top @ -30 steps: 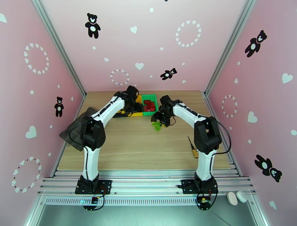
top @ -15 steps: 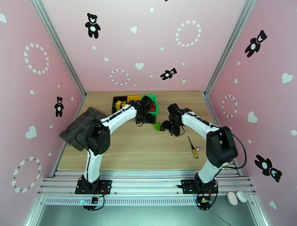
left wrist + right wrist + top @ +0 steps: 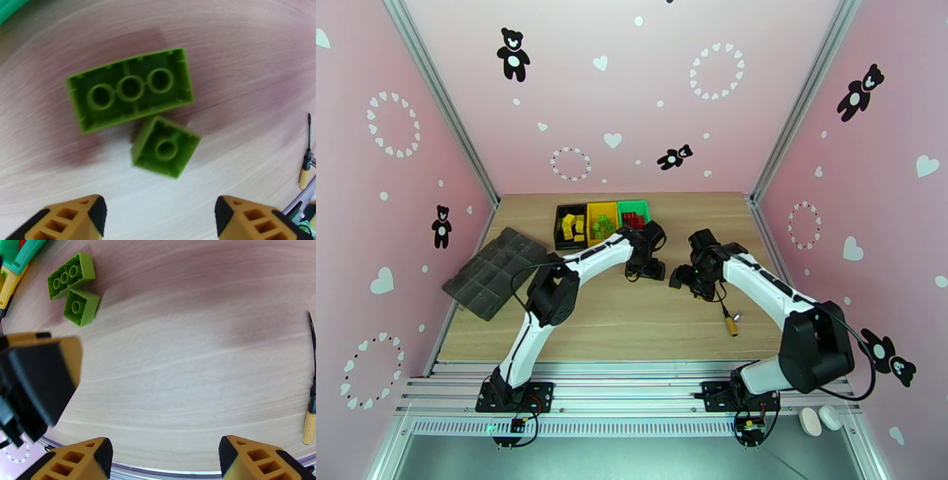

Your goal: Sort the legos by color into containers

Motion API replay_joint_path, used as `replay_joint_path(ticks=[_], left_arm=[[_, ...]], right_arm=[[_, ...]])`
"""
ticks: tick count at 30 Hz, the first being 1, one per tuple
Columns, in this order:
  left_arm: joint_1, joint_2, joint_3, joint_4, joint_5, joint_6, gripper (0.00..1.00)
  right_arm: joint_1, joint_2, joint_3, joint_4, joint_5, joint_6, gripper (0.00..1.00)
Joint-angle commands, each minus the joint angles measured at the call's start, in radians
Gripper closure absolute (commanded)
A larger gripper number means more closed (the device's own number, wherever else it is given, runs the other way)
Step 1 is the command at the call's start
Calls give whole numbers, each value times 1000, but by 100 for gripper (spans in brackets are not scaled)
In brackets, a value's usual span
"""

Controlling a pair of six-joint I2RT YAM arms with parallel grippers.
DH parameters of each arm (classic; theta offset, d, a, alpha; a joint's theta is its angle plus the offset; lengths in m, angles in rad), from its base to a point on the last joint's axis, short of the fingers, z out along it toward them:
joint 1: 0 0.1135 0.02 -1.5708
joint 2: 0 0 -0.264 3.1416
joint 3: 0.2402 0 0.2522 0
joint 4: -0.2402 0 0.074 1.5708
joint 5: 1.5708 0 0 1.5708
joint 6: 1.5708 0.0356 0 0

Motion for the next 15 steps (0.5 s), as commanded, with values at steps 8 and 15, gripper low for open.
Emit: replay_joint_path(ticks=[8,15], left_arm=[[-17,171,204,-104,-80,22,24],[-17,254,336,-176,-112,53,28]], right_arm=[[-16,-103,-50,-66,4,6,24],[-29,-135,-68,-81,-4,-1,24]])
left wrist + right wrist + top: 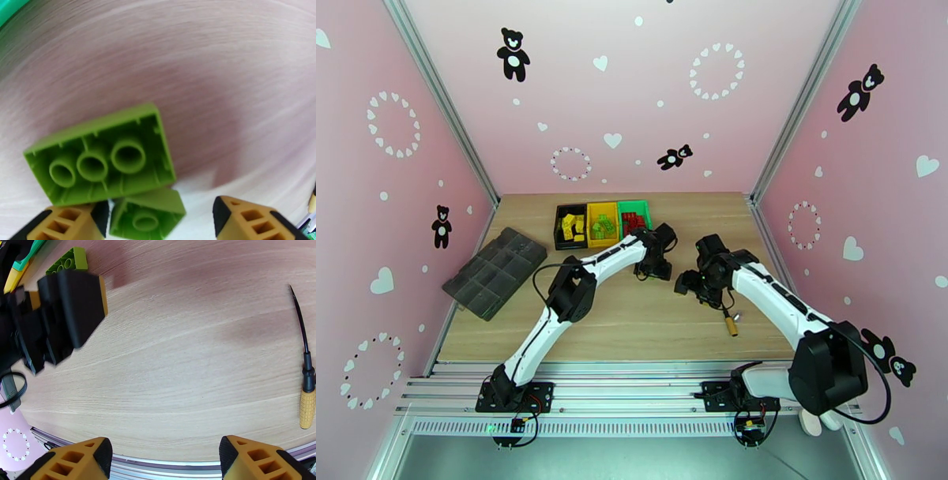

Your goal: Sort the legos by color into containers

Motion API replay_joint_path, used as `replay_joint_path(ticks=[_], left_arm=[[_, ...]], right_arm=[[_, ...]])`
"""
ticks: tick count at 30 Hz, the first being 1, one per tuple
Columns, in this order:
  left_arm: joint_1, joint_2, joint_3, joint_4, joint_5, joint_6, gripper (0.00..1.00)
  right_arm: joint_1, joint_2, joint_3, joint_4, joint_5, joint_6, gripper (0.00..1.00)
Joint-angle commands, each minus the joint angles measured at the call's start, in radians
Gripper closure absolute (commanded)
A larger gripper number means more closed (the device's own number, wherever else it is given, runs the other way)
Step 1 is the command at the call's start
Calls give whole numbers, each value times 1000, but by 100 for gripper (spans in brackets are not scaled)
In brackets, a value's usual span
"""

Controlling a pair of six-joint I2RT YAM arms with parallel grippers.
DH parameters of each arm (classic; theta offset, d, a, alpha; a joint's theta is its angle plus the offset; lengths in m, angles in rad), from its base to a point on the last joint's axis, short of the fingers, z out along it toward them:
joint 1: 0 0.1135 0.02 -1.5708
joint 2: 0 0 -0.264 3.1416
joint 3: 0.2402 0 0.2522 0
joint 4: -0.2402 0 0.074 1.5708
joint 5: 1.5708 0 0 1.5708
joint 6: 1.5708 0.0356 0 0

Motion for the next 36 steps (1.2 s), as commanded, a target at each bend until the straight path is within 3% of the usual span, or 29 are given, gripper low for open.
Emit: replay_joint_path(ticks=[1,8,14,25,36], left_arm=[[-1,48,47,-50,-34,28,30],[0,30,30,-41,-33,36,48],[-1,-26,-17,-9,-33,43,57],[8,-218,-171,61,-17,48,60],[158,-439,-413,210,120,-23,60]], right_arm=[[-10,-37,-21,-34,-4,-3,24],[-16,-43,-41,-15,-20,2,23],[-16,-16,-33,5,-37,2,23],[-12,101,63,73,-100,-1,24],[103,360,360,149,-193,7,26]])
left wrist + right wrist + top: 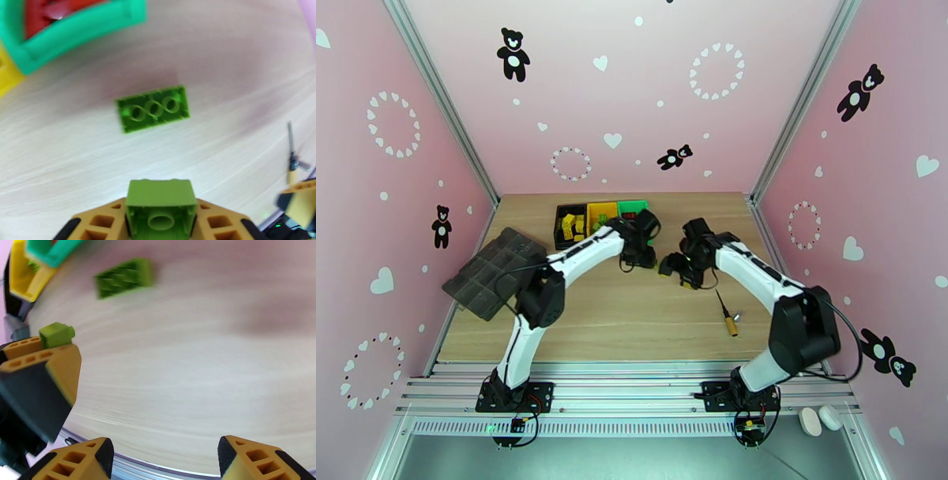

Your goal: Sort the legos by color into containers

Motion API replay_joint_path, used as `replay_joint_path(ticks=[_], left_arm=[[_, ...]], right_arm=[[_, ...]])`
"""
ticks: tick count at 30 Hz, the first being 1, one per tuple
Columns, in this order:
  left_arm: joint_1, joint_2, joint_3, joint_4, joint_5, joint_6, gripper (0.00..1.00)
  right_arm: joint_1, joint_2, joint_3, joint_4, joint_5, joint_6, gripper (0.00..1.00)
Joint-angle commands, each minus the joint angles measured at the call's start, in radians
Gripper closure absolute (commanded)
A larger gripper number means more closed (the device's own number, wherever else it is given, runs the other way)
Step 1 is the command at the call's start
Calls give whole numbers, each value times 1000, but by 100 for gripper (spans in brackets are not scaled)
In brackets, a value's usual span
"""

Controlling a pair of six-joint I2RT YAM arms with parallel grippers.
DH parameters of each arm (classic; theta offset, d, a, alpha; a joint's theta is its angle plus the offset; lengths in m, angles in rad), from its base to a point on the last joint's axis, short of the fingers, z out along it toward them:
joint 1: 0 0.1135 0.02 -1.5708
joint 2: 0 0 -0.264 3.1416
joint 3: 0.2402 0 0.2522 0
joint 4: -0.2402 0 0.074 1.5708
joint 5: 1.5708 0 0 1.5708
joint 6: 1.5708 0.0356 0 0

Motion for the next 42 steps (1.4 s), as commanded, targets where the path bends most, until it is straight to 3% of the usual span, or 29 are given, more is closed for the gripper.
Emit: replay_joint_path(ticks=[1,12,20,23,26,29,42], left_arm=[[63,-55,-47,57,61,-29,60],[275,-49,28,-5,73,-40,60],[352,166,383,-154,62,-7,59],[370,274,556,-229,59,-4,50],[376,323,642,-261,66,-3,30],[377,292,588,-227,78,-5,21],[336,-119,3,18,49,-72,17]], right_arm=[[42,90,118,33,-52,5,26],[106,379,477,61,-175,31,27],[98,474,659,-27,-136,13,27],[85,468,660,-56,-110,-4,27],[67,459,655,-107,-70,-48,26],[48,441,626,-137,-26,-91,26],[9,462,545,-122,127,-265,26]])
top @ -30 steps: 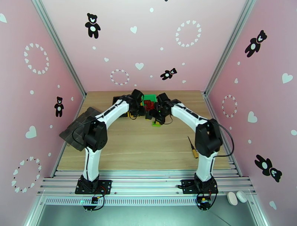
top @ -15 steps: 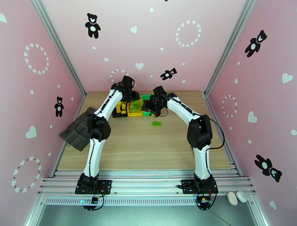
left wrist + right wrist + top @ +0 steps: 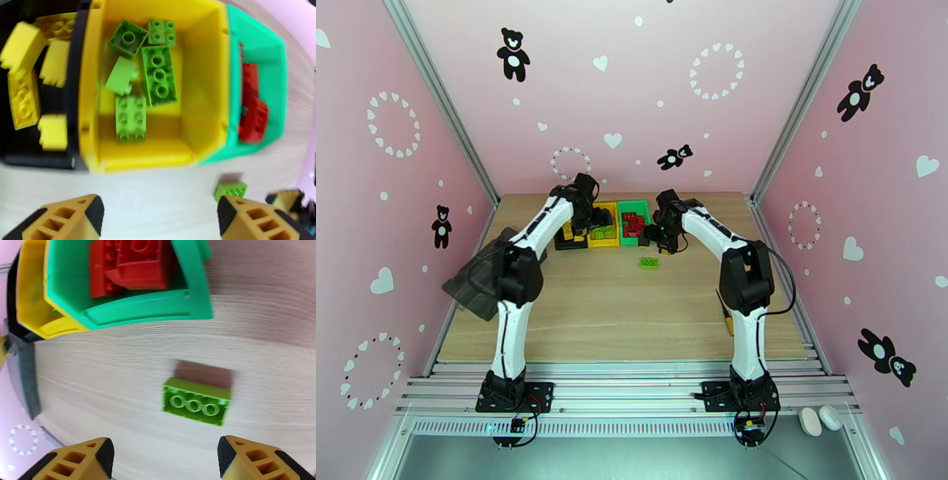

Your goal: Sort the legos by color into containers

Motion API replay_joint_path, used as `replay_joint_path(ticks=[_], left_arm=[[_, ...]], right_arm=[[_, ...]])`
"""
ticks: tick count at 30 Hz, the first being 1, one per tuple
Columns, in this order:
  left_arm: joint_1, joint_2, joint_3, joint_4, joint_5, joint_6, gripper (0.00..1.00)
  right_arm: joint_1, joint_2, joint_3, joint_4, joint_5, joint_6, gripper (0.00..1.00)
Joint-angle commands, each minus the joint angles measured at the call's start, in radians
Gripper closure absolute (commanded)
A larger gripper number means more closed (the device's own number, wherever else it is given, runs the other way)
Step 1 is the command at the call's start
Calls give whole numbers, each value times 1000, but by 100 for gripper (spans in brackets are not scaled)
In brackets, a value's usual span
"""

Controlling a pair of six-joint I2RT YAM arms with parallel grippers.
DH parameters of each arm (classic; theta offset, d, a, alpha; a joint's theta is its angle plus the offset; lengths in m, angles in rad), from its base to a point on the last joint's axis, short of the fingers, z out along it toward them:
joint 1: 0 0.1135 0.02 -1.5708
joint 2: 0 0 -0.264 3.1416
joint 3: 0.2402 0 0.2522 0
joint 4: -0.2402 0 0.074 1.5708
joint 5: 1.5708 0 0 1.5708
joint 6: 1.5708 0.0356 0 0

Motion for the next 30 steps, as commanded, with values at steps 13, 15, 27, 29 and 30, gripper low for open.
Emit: replay_joint_path(ticks=[13,15,27,29,30], left_arm=[[-55,-409,-641,295,-12,-237,9],[-54,-427,-676,301,-13,-249,9],[-54,-453,-700,283,-26,-259,8],[-53,-456,-697,280,-30,-258,8],[-55,-457,-697,278,-31,-259,8]], right_arm=[[7,122,56,39,-20,-116,24],[8,139,64,37,-27,-118,24],[35,195,78,22,-73,-140,22],[47,179,56,31,-75,-142,22],[51,169,44,36,-76,-138,22]])
